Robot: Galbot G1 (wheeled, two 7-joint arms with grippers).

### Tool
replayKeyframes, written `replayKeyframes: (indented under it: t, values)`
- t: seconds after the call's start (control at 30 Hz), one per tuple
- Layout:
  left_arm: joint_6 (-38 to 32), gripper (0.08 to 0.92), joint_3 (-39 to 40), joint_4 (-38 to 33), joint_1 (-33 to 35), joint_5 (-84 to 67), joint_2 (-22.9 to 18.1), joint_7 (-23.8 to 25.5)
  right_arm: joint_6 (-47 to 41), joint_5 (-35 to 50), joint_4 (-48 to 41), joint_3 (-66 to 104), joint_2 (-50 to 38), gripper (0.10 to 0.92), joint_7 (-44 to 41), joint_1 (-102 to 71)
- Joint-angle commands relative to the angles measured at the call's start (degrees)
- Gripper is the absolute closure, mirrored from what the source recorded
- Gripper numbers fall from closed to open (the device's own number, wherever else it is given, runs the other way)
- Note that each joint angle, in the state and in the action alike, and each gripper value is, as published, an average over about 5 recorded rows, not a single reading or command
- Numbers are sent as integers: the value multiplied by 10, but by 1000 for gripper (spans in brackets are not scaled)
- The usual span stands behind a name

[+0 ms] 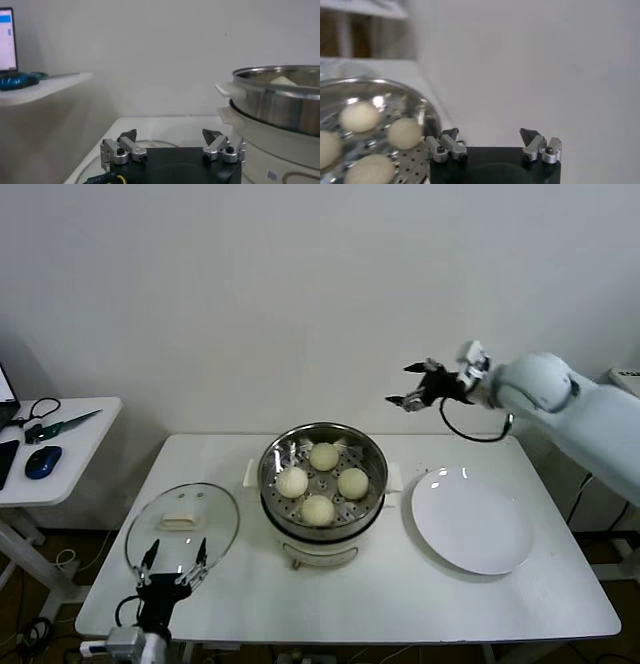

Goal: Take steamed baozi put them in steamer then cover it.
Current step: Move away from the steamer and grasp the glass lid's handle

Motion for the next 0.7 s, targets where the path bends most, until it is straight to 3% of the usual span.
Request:
replayKeyframes:
  t: [0.03,0.3,0.7]
  values:
    - [-1,177,0,-4,-5,-2,10,3,119,-88,90,740,4,203,124,-731]
    - [-15,177,1,1,-15,0,35,-8,282,-130,83,828,195,203,86,-905]
    - [-66,177,6,19,-9,41,62,-15,413,-174,65,771,332,203,87,-956]
